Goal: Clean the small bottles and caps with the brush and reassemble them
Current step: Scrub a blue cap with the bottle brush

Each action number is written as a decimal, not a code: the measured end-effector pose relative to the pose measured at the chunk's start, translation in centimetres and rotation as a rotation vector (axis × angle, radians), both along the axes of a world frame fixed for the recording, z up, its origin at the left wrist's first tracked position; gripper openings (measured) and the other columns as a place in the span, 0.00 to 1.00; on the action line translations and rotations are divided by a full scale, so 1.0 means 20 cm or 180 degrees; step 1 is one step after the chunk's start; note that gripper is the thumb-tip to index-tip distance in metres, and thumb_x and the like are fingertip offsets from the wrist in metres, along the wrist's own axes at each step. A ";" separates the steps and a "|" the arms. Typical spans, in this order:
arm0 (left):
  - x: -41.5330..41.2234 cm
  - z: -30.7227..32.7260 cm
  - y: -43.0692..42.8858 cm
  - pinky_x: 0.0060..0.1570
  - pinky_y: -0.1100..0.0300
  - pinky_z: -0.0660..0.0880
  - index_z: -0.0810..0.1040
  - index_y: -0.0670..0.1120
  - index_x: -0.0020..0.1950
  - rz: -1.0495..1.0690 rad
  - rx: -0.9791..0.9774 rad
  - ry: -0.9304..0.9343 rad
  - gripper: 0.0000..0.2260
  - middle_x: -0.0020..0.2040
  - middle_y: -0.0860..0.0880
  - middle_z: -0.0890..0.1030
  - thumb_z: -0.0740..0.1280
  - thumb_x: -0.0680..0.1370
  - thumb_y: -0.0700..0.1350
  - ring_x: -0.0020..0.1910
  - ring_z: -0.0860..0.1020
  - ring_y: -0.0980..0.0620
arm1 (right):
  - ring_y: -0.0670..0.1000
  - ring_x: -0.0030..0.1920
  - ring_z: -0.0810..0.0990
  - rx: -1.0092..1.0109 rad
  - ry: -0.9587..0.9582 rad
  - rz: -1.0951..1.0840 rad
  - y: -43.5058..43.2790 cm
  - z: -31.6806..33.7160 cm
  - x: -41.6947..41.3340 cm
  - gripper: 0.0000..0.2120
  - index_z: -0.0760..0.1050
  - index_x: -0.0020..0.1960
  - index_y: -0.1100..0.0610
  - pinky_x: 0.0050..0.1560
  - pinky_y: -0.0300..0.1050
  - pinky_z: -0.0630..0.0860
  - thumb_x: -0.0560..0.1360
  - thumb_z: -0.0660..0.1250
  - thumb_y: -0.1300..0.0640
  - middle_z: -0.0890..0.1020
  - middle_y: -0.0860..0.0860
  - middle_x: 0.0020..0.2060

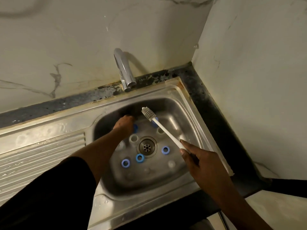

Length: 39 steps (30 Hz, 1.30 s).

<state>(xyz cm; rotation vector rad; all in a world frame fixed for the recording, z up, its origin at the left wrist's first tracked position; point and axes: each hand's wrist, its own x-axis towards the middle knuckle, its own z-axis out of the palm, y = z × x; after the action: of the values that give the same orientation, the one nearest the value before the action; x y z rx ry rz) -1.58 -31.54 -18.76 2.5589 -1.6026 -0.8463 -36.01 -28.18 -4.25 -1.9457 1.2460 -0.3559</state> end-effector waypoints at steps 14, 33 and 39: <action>0.02 0.02 0.00 0.59 0.55 0.78 0.80 0.50 0.66 -0.0044 -0.0283 0.0164 0.14 0.60 0.47 0.83 0.72 0.80 0.43 0.56 0.81 0.50 | 0.30 0.48 0.80 0.0068 0.0206 -0.0130 -0.01 0.05 0.04 0.23 0.73 0.73 0.40 0.48 0.24 0.74 0.80 0.61 0.37 0.80 0.33 0.38; -0.19 1.00 0.71 0.56 0.48 0.84 0.79 0.42 0.68 0.3166 -0.2670 0.4470 0.13 0.56 0.37 0.86 0.68 0.84 0.44 0.56 0.86 0.38 | 0.33 0.42 0.81 -0.0637 0.0046 0.0889 0.10 0.33 0.05 0.16 0.71 0.69 0.28 0.42 0.33 0.76 0.82 0.61 0.38 0.82 0.29 0.37; -0.24 1.08 0.85 0.55 0.48 0.85 0.80 0.41 0.66 0.3260 -0.2803 0.4097 0.14 0.60 0.36 0.84 0.69 0.83 0.44 0.58 0.85 0.37 | 0.37 0.36 0.76 -0.1269 0.0440 0.1383 0.13 0.45 0.14 0.20 0.72 0.72 0.32 0.37 0.29 0.68 0.82 0.56 0.36 0.78 0.36 0.37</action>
<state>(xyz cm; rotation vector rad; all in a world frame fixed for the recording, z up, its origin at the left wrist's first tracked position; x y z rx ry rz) -6.30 -14.49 2.75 1.2425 -0.1000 -0.9261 -33.12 -25.61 4.81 -2.5518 0.8394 -0.2606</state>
